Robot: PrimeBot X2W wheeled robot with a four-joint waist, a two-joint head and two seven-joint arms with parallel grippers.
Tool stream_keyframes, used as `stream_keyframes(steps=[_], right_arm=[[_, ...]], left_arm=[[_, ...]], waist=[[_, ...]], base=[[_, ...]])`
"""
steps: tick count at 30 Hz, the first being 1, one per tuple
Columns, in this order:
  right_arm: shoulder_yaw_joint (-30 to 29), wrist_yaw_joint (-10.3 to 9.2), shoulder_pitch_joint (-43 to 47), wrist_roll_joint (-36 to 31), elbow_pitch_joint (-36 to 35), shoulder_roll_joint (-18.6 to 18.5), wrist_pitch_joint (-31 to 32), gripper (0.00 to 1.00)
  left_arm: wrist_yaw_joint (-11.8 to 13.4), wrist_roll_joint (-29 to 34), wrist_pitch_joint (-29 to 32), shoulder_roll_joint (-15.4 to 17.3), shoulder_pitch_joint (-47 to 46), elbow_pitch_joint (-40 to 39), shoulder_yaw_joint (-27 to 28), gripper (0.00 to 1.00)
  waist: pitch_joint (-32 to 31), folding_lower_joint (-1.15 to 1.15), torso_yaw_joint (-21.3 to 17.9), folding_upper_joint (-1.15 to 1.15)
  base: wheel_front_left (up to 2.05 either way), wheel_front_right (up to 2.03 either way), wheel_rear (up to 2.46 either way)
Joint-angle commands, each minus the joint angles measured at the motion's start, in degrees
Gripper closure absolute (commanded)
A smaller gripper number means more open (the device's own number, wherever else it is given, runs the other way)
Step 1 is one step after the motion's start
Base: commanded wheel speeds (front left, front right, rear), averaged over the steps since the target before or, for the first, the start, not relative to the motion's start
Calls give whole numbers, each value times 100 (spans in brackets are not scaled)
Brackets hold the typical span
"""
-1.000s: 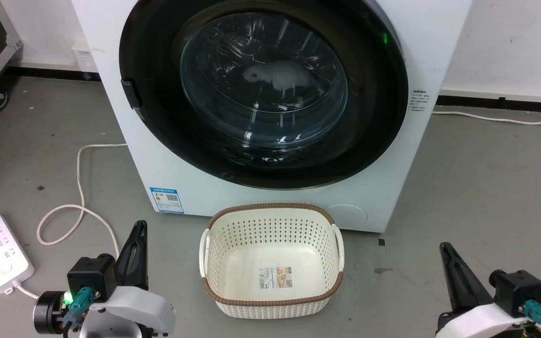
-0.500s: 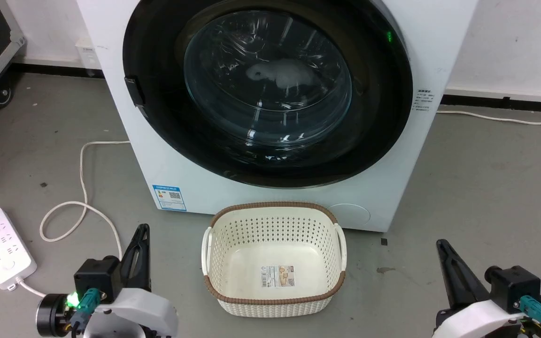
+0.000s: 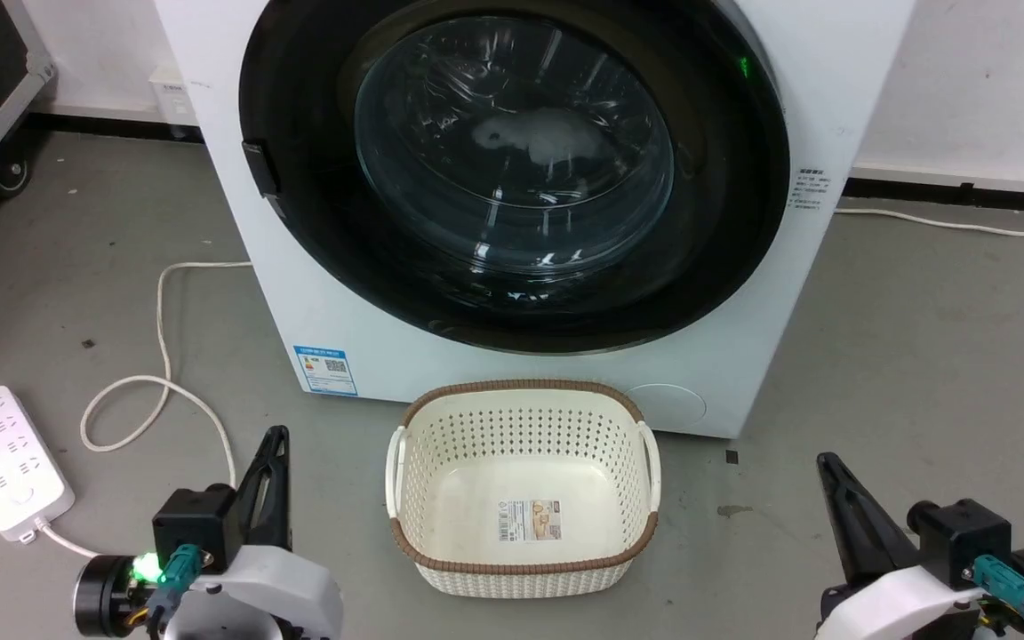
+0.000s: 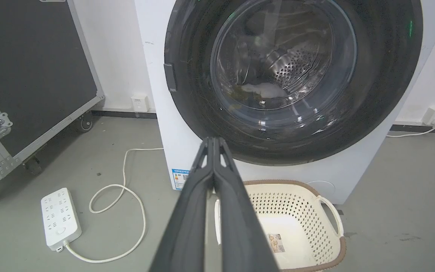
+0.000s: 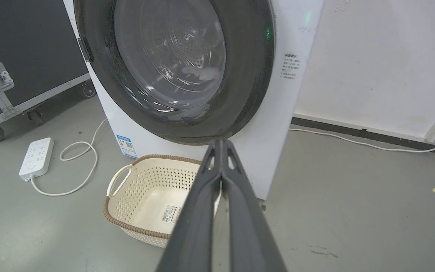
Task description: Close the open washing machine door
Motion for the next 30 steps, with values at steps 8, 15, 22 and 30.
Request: stream_keyframes(steps=[8,15,22,30], right_arm=[[18,-4,-131,-112,-42,-12,55,100],[28,-4,-168,-200,-50,-13,105,100],[34,-4,-186,-246,-53,-14,130,100],[34,-4,-186,-246,-53,-14,130,100]], left_arm=[[-76,259,85,-142,86,-35,120,100],[-148,485,161,-277,104,-47,226,100],[-185,602,201,-347,113,-53,281,100],[-185,602,201,-347,113,-53,281,100]], waist=[[15,0,29,0],[32,0,61,0],[41,0,78,0],[41,0,78,0]], base=[[0,0,0],[0,0,0],[0,0,0],[0,0,0]])
